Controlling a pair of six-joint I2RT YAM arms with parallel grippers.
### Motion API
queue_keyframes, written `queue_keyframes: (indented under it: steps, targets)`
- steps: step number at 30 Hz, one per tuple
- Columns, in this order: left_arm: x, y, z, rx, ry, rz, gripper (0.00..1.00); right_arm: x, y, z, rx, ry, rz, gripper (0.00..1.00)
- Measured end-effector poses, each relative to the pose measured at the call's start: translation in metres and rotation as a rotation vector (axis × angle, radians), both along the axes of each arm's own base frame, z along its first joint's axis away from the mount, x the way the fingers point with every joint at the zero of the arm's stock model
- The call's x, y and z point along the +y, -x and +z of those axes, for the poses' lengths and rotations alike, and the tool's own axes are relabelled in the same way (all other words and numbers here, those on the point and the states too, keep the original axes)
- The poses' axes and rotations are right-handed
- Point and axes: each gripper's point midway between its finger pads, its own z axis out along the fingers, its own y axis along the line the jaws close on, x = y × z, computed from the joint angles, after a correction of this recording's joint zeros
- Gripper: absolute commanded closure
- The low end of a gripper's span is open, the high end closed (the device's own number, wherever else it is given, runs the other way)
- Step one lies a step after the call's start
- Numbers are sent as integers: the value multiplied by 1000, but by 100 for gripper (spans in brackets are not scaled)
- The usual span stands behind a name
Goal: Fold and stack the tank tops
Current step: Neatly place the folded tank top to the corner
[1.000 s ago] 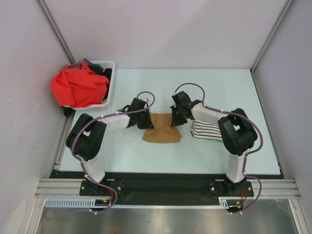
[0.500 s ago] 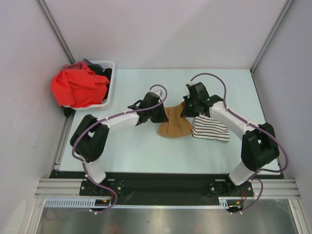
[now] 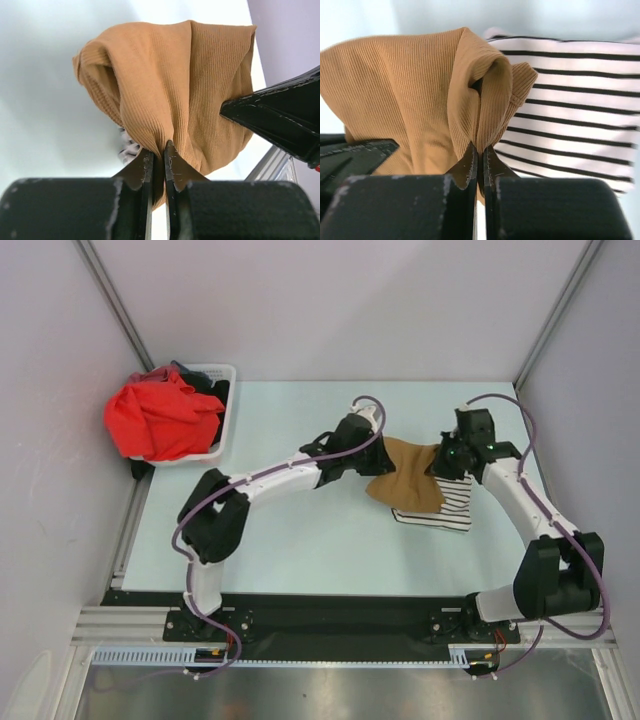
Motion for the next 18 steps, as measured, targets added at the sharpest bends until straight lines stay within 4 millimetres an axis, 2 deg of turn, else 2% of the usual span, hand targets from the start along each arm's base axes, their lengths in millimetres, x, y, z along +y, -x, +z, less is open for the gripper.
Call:
queue_keyframes:
  steps: [5, 9, 13, 18]
  targets:
    - [-53, 5, -14, 2, 21, -62, 100, -41, 9, -3, 9, -8, -109, 100]
    - [-83, 10, -36, 42, 9, -86, 100, -56, 18, -15, 44, -6, -153, 100]
    - [-89, 16, -56, 91, -10, -88, 99, -66, 26, -26, 74, -10, -180, 100]
    - [-90, 14, -63, 123, -9, -73, 100, -87, 32, -37, 95, -11, -247, 100]
